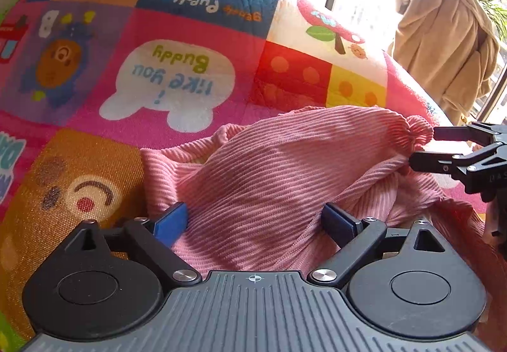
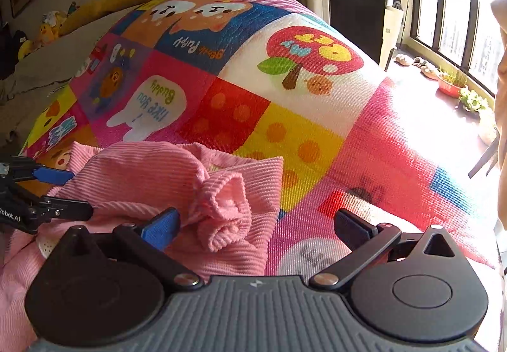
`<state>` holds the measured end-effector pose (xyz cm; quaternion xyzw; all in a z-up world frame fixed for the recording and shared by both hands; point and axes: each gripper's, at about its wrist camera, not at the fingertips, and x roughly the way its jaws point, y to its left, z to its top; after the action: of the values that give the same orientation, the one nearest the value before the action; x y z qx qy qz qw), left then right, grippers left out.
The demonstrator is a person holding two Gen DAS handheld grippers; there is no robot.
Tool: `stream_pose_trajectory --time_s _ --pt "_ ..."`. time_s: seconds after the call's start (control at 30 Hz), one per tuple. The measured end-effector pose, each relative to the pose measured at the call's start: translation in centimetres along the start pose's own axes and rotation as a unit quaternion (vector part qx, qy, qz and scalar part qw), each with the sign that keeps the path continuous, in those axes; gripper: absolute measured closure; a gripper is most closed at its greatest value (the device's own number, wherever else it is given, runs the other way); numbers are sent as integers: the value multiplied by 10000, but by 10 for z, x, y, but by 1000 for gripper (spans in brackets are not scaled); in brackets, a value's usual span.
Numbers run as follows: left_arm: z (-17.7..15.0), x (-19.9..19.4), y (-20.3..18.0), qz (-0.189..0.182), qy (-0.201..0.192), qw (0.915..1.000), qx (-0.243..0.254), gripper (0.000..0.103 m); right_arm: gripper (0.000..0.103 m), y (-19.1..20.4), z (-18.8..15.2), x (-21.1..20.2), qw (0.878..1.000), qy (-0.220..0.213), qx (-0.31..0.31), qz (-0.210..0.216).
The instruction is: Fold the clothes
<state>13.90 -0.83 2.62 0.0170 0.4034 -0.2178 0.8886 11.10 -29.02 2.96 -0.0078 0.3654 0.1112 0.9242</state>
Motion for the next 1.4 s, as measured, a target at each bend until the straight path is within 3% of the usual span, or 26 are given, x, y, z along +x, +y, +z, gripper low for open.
stream_pose_trajectory --time_s 0.1,0.17,0.33,0.43,0.5,0.57,0.63,0.8,0.9,0.97,1.07,1.13,1.27,1.3,1.37,1.4 --pt "0 1 0 -1 4 10000 2 7 0 9 -18 9 9992 290 -216 -152" --pt "-1 2 0 10 -5 10000 41 6 0 9 -22 11 9996 224 -31 -149" --pt "-3 2 0 13 -25 10000 74 5 0 8 -14 15 9983 517 189 -175" --pt "-4 2 0 35 -25 10000 88 5 0 5 -6 9 9978 624 184 82" --pt "-5 2 -1 37 -17 9999 112 5 0 -1 3 -9 9986 196 356 337" --pt "-5 2 -1 27 -6 9999 126 5 0 -3 15 -22 9980 -288 478 286" --pt "-5 2 -2 35 -7 9999 129 5 0 -4 25 -18 9973 -447 568 135" --pt "-3 3 6 -70 28 9997 236 5 0 -2 25 36 9981 257 383 -400" --pt "-2 1 8 -84 38 9997 228 4 0 -5 14 47 9986 229 405 -258" --pt "1 -6 15 -179 58 9998 0 5 0 -8 17 33 9992 5 368 -177" --pt "10 -24 36 -414 -48 9972 -623 5 0 -12 22 1 9962 -817 239 -181" --pt "16 -24 49 -338 -74 9947 -964 5 1 -16 30 -13 9929 -1172 131 -145" --pt "29 -22 75 -166 -114 9864 -1632 5 35 -35 50 9 9953 -600 584 479" --pt "28 -19 79 -125 -113 9840 -1773 6 48 -39 52 18 9945 -443 728 603" --pt "25 -12 87 -100 -78 9788 -2045 20 59 -45 50 36 9943 -259 886 541" --pt "23 -8 90 -120 -43 9759 -2176 33 62 -47 48 42 9940 -195 948 517"
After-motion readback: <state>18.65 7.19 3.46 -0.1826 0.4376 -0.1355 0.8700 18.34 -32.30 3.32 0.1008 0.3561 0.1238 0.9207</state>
